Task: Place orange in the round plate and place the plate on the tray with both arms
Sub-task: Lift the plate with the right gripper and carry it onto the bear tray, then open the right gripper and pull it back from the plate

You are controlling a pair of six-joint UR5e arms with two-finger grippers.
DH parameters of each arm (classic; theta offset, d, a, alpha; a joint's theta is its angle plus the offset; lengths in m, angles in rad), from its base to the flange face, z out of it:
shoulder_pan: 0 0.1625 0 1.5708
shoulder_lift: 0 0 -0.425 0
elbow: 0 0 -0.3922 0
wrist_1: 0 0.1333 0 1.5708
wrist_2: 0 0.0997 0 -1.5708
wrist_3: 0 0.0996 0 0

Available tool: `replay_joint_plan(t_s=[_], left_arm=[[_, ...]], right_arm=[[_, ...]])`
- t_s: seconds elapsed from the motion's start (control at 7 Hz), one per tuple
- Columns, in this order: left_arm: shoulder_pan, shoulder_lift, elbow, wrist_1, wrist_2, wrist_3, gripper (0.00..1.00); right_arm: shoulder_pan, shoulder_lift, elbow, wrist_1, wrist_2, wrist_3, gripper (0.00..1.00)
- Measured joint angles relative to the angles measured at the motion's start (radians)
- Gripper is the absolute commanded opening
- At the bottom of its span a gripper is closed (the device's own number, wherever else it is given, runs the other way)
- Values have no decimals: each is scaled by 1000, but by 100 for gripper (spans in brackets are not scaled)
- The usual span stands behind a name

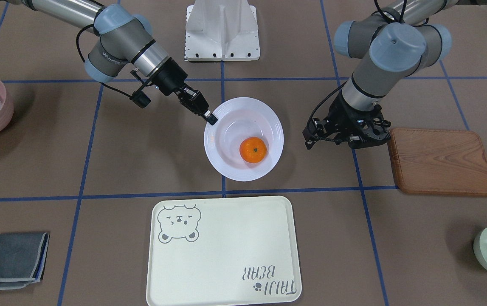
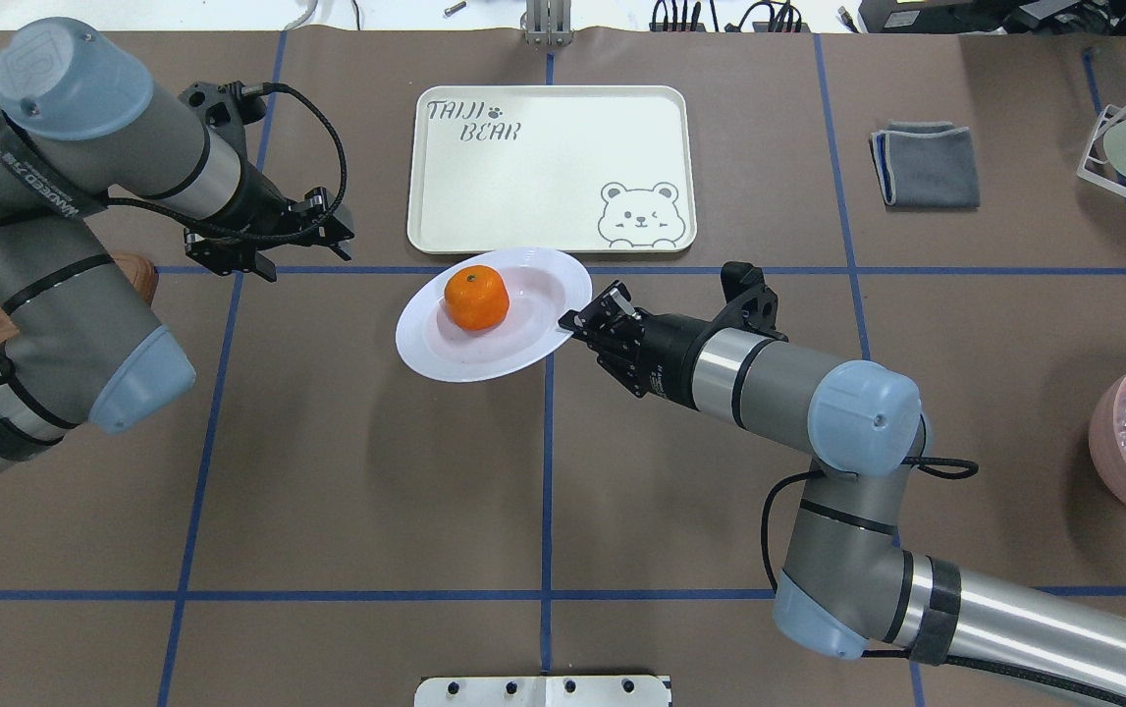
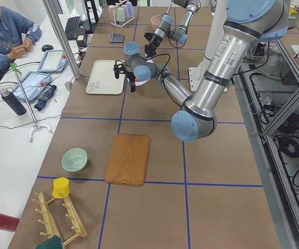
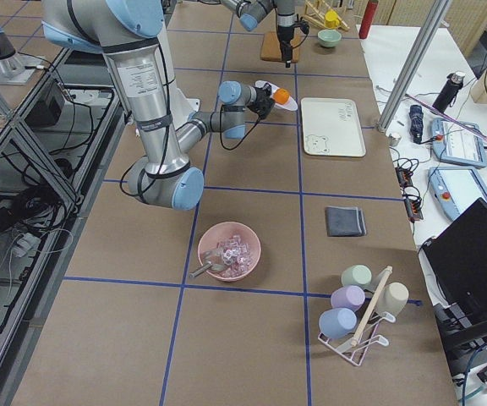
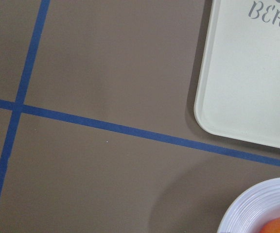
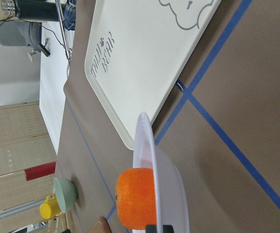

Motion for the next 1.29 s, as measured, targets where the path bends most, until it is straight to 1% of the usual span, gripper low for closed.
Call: replay_joint_plan(t_s=[0.14,0.29,0.43,0.71,0.86,1.0,1.29], left_arm=[[-7,0,-2,0,-2,0,89],[-18,1,-8,1,-6,1,89],[-32,12,-27,4,-10,1,89],[-52,88,-116,6,-14,1,89],[-57,128,-161,7,-14,2,89],[-61,153,-191,7,-13,1,90],[-68,170,-215,6,-9,-1,90]], right_arm=[[-7,6,-14,11,-71,7,0],[-8,27,-65,15,-147,9,0],[0,71,-143,16,-198,9,0],[54,170,-298,14,-234,26,0],[83,206,-356,12,-239,46,0],[100,233,-403,11,-250,63,0],[107,278,-487,5,-288,126,0]])
